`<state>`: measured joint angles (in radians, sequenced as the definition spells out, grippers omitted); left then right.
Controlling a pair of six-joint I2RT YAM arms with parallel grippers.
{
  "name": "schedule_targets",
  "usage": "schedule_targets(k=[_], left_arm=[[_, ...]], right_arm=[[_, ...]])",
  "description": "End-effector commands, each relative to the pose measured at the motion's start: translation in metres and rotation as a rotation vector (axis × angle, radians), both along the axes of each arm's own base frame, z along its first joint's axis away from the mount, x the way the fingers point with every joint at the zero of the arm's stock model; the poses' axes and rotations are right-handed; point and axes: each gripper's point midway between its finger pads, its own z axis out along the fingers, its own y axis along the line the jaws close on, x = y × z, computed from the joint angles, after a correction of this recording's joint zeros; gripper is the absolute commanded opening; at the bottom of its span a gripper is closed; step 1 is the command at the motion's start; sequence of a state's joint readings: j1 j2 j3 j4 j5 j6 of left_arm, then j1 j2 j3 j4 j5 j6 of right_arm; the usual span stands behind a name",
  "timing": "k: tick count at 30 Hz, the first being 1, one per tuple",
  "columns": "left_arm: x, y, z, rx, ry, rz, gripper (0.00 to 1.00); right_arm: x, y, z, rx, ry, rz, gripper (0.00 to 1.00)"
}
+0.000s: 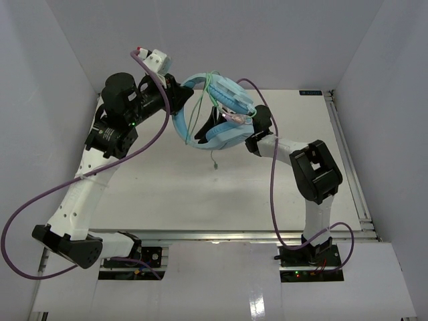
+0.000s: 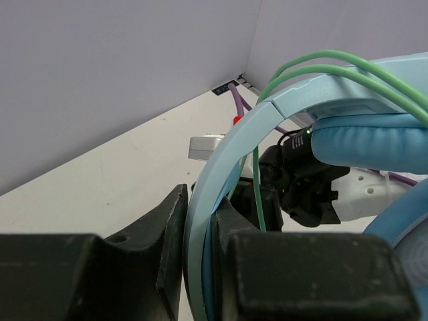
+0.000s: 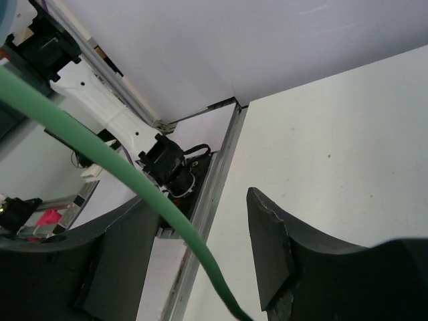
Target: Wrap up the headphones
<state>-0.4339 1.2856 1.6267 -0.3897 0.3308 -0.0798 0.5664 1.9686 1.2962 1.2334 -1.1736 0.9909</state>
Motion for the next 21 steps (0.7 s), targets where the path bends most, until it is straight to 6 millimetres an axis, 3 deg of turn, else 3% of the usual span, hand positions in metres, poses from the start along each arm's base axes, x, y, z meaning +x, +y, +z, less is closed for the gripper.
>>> schedule_targets(k=[1,6,10,17,21], left_arm=[[-0.008,0.009,0.054,-0.118,-0.089,0.038,0.00],[0.007,0.019,0.069,-0.182,-0.107,0.129,0.00],[0.015,0.028,0.085,-0.244,-0.121,0.200,0.00],[0.026,0.057,0.107,-0.281,-0.170,0.368,0.00],[0.034,0.069,0.107,-0.270,-0.187,0.446,0.00]], right_arm=[[-0.045,0.000,0.009,0.083,-0.130,0.100,0.59],[-0.102,-0.004,-0.013,0.107,-0.087,0.213,0.58],[-0.131,-0.001,-0.016,0.126,-0.077,0.250,0.58],[-0.146,-0.006,-0.002,0.163,-0.092,0.251,0.53],[-0.154,-0.009,-0.002,0.161,-0.113,0.247,0.38]])
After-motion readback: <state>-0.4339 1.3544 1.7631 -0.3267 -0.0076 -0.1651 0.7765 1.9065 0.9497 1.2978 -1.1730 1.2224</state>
